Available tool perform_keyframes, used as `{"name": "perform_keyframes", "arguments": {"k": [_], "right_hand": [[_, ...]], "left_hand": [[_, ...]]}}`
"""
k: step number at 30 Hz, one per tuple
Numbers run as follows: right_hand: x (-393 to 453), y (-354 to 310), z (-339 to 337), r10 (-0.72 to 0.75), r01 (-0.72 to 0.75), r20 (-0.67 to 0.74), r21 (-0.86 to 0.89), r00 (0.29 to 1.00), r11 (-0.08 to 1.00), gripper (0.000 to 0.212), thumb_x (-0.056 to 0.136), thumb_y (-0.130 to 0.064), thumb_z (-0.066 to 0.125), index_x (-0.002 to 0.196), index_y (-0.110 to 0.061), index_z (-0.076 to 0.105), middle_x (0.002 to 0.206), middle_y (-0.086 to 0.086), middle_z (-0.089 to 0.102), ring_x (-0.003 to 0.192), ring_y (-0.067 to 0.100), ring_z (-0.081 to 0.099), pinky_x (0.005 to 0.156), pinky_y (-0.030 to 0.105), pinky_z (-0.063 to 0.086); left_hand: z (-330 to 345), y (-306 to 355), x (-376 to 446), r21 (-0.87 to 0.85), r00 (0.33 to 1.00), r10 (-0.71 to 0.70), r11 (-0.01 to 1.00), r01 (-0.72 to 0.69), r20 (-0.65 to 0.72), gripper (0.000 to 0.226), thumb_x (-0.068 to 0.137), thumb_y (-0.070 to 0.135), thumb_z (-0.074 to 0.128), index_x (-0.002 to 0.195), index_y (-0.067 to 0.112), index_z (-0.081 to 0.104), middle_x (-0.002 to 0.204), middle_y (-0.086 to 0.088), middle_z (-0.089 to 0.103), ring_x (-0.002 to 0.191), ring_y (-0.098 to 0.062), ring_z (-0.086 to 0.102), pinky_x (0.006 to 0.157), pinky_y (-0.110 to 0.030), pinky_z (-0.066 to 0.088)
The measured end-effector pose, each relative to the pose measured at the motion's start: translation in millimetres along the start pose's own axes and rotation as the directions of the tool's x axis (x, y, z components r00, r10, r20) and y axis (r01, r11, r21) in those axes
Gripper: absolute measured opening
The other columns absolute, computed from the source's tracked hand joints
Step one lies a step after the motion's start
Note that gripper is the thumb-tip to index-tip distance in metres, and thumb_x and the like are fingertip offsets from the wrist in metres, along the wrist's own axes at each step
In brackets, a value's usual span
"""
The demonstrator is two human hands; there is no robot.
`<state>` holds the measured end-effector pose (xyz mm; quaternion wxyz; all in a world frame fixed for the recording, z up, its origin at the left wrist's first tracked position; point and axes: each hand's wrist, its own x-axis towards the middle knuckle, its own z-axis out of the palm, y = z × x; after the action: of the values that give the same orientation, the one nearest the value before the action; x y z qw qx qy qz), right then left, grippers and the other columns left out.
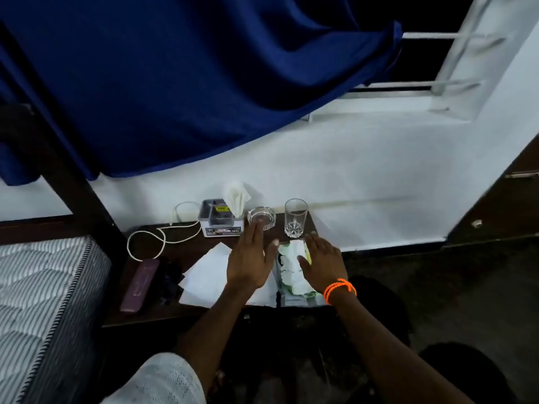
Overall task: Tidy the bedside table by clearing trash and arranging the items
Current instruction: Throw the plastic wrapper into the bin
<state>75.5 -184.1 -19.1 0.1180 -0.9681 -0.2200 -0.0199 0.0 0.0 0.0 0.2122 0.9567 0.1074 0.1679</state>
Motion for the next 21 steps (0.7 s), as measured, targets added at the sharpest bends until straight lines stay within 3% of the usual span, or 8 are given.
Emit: {"name": "perform_keyframes", "arguments": {"k": [2, 6, 11, 15, 18, 21], "right_hand": [[10.8, 11.0, 18.3, 0.132, -0.132, 0.025, 0.032, 0.991, 0.991, 0.062, 0.096, -0.046, 0.05, 0.15, -0.017, 0.037, 0.156, 0.006, 0.041, 0.139, 0.031, 0.042, 0.108, 0.046, 0.038], [17.5, 28.6, 40.6, 0.345, -0.349, 0.067, 0.069, 0.936, 0.935, 0.058, 0.094, -0.049, 0.052, 0.141, -0.016, 0.047, 0.136, 0.012, 0.057, 0.125, 0.037, 0.05, 0.098, 0.045, 0.042], [31.5, 42.4, 56.4, 0.433, -0.441, 0.087, 0.245, 0.897, 0.864, 0.048, 0.088, -0.038, 0.063, 0.123, -0.006, 0.057, 0.121, 0.023, 0.063, 0.113, 0.044, 0.057, 0.089, 0.046, 0.05], [34.1, 52.3, 50.8, 0.523, -0.507, 0.086, 0.416, 0.848, 0.755, 0.045, 0.086, -0.028, 0.07, 0.12, 0.0, 0.061, 0.119, 0.027, 0.064, 0.112, 0.045, 0.059, 0.091, 0.043, 0.048], [33.1, 57.7, 41.8, 0.561, -0.557, 0.144, 0.462, 0.815, 0.69, 0.038, 0.083, -0.03, 0.075, 0.108, -0.002, 0.068, 0.11, 0.022, 0.071, 0.107, 0.04, 0.066, 0.086, 0.035, 0.05], [33.0, 61.1, 29.3, 0.544, -0.561, 0.195, 0.493, 0.816, 0.665, 0.026, 0.076, -0.024, 0.083, 0.086, -0.001, 0.076, 0.087, 0.018, 0.076, 0.088, 0.032, 0.072, 0.08, 0.032, 0.055]], "left_hand": [[26.8, -3.8, 8.6, -0.032, 0.974, -0.186, 0.981, 0.191, 0.128, 0.059, 0.104, 0.048, 0.043, 0.151, 0.013, 0.041, 0.155, -0.01, 0.044, 0.141, -0.031, 0.044, 0.1, -0.047, 0.05], [58.3, -9.1, 10.6, 0.018, 0.845, -0.38, 0.915, 0.403, 0.375, 0.045, 0.102, 0.042, 0.047, 0.13, 0.008, 0.059, 0.138, -0.015, 0.06, 0.131, -0.033, 0.054, 0.103, -0.039, 0.045], [78.2, -15.7, 27.7, -0.075, 0.815, -0.409, 0.876, 0.476, 0.41, 0.038, 0.094, 0.04, 0.052, 0.097, 0.007, 0.071, 0.112, -0.016, 0.072, 0.111, -0.036, 0.065, 0.087, -0.038, 0.051], [81.9, -6.9, 32.4, -0.186, 0.815, -0.408, 0.838, 0.514, 0.412, 0.032, 0.09, 0.035, 0.059, 0.069, 0.012, 0.062, 0.096, -0.017, 0.075, 0.1, -0.035, 0.067, 0.074, -0.032, 0.045], [82.2, -1.7, 30.3, -0.235, 0.805, -0.406, 0.811, 0.535, 0.432, 0.027, 0.087, 0.032, 0.063, 0.073, 0.01, 0.073, 0.088, -0.01, 0.077, 0.096, -0.031, 0.07, 0.078, -0.03, 0.052], [86.2, 1.7, 29.4, -0.29, 0.8, -0.402, 0.781, 0.553, 0.445, 0.026, 0.07, 0.033, 0.059, 0.076, 0.02, 0.08, 0.079, -0.008, 0.078, 0.087, -0.032, 0.074, 0.083, -0.041, 0.062]]}}
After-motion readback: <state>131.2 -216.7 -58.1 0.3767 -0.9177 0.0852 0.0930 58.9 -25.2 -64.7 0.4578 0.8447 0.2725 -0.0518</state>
